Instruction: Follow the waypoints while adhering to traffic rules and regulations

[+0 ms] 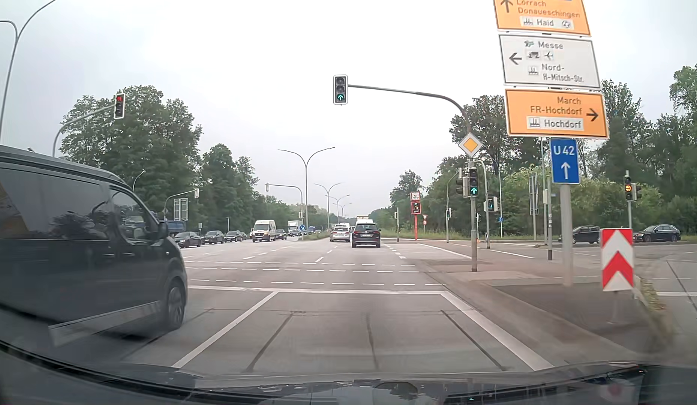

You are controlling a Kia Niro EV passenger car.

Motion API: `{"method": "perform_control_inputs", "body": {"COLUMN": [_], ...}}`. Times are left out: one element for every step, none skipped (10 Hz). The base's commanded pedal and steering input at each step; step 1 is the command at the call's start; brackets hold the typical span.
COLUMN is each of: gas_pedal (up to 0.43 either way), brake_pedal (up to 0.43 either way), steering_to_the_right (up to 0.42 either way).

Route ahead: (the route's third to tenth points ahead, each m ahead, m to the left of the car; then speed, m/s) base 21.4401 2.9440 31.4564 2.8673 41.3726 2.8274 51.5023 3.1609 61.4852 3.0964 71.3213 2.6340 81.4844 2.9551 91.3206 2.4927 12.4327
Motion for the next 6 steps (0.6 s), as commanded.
{"method": "perform_control_inputs", "body": {"gas_pedal": [0.138, 0.138, 0.138, 0.138, 0.138, 0.138], "brake_pedal": [0.000, 0.000, 0.000, 0.000, 0.000, 0.000], "steering_to_the_right": [-0.002, -0.002, -0.002, -0.002, -0.002, -0.002]}}
